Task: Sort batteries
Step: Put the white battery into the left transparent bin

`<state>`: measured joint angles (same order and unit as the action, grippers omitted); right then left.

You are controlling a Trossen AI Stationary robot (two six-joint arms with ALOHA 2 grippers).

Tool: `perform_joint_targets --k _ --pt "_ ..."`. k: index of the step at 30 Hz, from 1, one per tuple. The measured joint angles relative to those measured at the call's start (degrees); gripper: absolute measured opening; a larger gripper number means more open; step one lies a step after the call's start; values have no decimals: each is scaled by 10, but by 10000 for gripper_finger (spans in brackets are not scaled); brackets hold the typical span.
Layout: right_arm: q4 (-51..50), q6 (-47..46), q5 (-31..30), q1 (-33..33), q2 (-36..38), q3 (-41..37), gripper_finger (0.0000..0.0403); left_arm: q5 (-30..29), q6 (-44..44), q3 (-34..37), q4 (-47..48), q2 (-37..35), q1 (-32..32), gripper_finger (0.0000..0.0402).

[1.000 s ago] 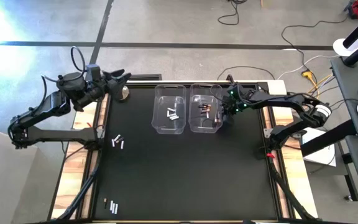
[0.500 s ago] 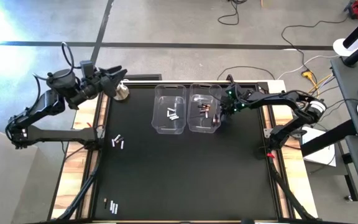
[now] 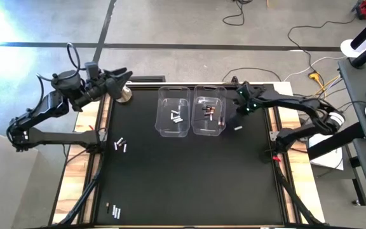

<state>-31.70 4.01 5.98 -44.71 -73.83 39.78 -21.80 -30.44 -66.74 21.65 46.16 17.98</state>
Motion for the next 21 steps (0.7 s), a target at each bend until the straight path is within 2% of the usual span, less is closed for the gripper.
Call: perform_joint_targets --k 5,8,10,14,17,21 --pt "-117 60 48 31 52 -1 99 0 30 0 0 11 0 231" --pt "-112 94 93 73 73 -2 137 0 45 0 -1 17 0 231" --pt "-117 105 95 104 77 -2 155 0 46 0 -1 20 0 231" --pt "-138 86 85 156 72 15 172 10 47 0 -1 23 0 231" --pt "-219 46 56 189 47 52 173 15 50 0 -1 24 0 231" --pt "-297 18 54 228 16 71 173 16 70 0 -2 25 0 231"
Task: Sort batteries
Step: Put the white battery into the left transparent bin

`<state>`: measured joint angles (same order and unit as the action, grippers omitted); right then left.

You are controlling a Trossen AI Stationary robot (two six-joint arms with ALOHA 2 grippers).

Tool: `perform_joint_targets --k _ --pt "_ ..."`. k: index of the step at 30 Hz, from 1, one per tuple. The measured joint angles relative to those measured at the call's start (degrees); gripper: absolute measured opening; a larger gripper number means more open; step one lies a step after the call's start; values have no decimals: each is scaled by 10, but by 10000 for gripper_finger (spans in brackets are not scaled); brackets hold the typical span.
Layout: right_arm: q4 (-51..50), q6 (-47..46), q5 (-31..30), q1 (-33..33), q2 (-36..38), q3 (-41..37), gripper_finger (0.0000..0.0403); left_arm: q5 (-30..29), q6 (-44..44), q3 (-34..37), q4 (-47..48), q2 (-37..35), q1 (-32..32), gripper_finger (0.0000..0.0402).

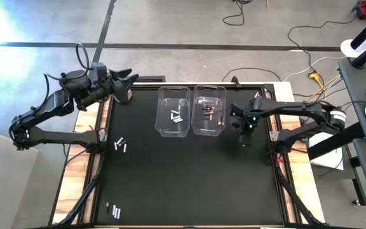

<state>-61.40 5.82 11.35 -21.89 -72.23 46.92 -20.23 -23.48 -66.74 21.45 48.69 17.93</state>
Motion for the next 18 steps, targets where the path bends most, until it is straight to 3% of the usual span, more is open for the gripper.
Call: perform_joint_targets --k 8,18 --pt "-11 -83 2 136 -17 -36 173 2 5 0 0 1 -6 231" --pt "13 -278 -20 349 -21 -90 169 3 8 1 0 3 -10 231"
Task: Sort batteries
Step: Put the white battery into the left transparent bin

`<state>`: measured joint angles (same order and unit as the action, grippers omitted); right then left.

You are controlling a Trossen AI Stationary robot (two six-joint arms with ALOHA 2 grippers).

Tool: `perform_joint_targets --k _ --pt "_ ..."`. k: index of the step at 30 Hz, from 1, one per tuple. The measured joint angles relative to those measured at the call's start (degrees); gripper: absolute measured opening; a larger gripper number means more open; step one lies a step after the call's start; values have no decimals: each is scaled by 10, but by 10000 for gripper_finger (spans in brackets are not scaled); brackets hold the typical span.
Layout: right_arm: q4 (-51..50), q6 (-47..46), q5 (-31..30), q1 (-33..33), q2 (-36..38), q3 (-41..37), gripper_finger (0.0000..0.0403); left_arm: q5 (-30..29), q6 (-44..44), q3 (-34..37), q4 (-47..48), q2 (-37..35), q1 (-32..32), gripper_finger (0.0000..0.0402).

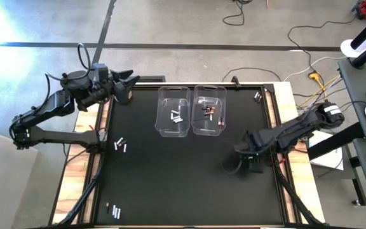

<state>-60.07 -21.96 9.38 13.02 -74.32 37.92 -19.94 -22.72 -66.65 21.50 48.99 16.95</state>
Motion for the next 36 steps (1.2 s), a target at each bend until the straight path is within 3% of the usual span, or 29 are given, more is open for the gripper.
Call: perform_joint_targets --k 9,23,32,36 --pt "51 -67 -14 76 -44 -46 129 0 -6 0 0 16 0 231" --pt "76 -66 -22 83 -58 -47 17 7 5 -10 -46 30 -9 231" --pt "73 -70 -37 83 -60 -10 12 15 70 -48 -46 1 -9 231" --pt "121 -75 -56 82 -62 14 11 15 79 -50 -22 -21 -9 231"
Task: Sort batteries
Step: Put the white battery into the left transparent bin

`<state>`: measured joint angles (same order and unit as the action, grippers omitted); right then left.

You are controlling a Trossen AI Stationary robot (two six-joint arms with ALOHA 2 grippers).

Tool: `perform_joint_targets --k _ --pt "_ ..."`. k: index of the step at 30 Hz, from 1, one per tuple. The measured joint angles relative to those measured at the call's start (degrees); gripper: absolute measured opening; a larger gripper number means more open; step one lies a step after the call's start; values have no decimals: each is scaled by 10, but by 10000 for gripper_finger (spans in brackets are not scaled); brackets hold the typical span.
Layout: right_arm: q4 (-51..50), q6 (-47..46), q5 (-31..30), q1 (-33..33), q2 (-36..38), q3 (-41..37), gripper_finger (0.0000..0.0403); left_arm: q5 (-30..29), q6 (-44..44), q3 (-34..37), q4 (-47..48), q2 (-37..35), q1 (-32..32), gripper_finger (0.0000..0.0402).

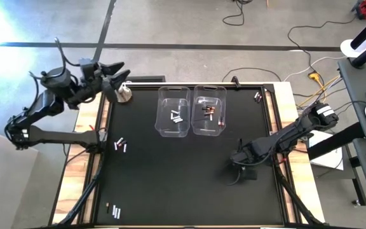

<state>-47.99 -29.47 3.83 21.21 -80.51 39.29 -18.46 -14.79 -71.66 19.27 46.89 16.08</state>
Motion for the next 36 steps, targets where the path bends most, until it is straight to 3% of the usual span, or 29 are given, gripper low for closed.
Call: perform_joint_targets --k 7,13,19,23,28,32,36 --pt "32 -28 9 0 0 5 11 0 -21 10 69 -47 0 231" --pt "28 -107 47 15 26 28 17 0 -26 10 96 -80 0 231" --pt "151 -201 60 108 27 57 83 1 -25 14 123 -103 0 231" --pt "192 -265 20 176 -19 72 144 13 -24 22 135 -114 0 231" --pt "189 -298 -24 205 -115 149 197 15 -12 24 138 -117 0 231" --pt "99 -305 -39 209 -212 246 213 15 2 24 138 -118 0 231" --pt "14 -328 -42 209 -290 317 198 15 14 24 138 -118 0 231"
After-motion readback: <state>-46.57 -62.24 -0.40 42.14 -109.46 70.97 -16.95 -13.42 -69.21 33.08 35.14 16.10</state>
